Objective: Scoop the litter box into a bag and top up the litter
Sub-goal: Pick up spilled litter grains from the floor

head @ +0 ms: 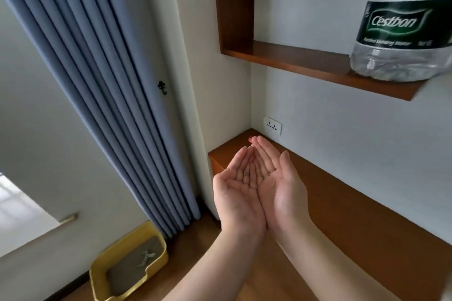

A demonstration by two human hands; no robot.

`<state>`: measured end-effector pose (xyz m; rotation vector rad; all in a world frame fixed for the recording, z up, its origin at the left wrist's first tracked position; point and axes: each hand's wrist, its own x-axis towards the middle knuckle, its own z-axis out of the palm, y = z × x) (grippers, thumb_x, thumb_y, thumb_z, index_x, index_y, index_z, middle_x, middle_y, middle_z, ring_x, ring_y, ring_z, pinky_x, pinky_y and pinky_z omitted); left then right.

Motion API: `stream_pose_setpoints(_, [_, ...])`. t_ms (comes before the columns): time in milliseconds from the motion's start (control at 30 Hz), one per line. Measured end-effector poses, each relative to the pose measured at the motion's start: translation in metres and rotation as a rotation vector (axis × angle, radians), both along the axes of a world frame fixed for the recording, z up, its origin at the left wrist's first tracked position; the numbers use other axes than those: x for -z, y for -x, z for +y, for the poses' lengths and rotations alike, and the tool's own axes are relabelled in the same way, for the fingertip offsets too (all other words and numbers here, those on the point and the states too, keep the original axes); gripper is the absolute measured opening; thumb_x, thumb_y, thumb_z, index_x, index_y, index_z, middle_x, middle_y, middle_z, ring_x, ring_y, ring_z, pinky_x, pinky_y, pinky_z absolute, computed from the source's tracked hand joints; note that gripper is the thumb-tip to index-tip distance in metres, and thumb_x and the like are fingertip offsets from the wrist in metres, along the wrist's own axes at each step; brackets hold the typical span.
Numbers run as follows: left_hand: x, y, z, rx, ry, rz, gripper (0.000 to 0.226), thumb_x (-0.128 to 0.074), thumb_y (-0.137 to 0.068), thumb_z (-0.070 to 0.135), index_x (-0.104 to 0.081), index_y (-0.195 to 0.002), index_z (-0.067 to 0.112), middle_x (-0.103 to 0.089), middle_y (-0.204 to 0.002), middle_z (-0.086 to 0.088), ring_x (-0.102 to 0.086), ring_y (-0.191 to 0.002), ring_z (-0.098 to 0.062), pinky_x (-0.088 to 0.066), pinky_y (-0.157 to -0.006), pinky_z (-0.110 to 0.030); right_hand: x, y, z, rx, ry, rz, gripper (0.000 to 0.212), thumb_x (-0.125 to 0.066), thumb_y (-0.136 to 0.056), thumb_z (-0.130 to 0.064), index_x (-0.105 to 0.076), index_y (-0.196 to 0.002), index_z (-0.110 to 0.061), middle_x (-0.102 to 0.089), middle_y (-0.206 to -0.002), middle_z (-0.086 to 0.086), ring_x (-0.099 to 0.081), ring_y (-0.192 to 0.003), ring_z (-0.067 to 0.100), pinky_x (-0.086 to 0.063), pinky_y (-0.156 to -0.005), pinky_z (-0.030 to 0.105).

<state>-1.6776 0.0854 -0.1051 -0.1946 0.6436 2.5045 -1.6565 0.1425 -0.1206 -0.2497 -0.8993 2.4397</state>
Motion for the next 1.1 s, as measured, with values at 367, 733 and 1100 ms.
stream_pose_setpoints(367, [0.017,-0.052,-0.010,0.404,-0.033,-0.012,0.048,-0.028,-0.096,0.022,-0.061,-0.124,0.001,-0.069,-0.119,-0.016,-0.065,-0.114,-0.027,-0.039,-0.111,-0.040,0.005,-0.075,-0.022,0.409,0.001,-0.039,0.052,-0.022,-0.104,-0.039,-0.058,-0.127,-0.010,-0.063,-0.128,0.001,-0.056,-0.122,0.013,-0.034,-0.111,0.034])
stream_pose_setpoints(733, [0.025,-0.191,0.000,0.842,-0.003,0.026,0.048,-0.027,-0.099,0.023,-0.062,-0.122,0.000,-0.069,-0.119,-0.016,-0.064,-0.115,-0.029,-0.038,-0.112,-0.042,0.012,-0.226,-0.038,0.860,0.079,-0.039,0.056,-0.021,-0.103,-0.045,-0.060,-0.127,-0.013,-0.064,-0.127,-0.001,-0.057,-0.122,0.014,-0.034,-0.112,0.036])
stream_pose_setpoints(1100, [0.018,-0.376,0.003,1.074,-0.020,0.047,0.046,-0.030,-0.099,0.024,-0.063,-0.123,0.002,-0.069,-0.120,-0.015,-0.064,-0.115,-0.027,-0.039,-0.111,-0.040,0.006,-0.413,-0.049,1.133,0.111,-0.013,0.054,-0.025,-0.102,-0.046,-0.063,-0.125,-0.016,-0.065,-0.125,-0.003,-0.058,-0.120,0.012,-0.035,-0.112,0.035])
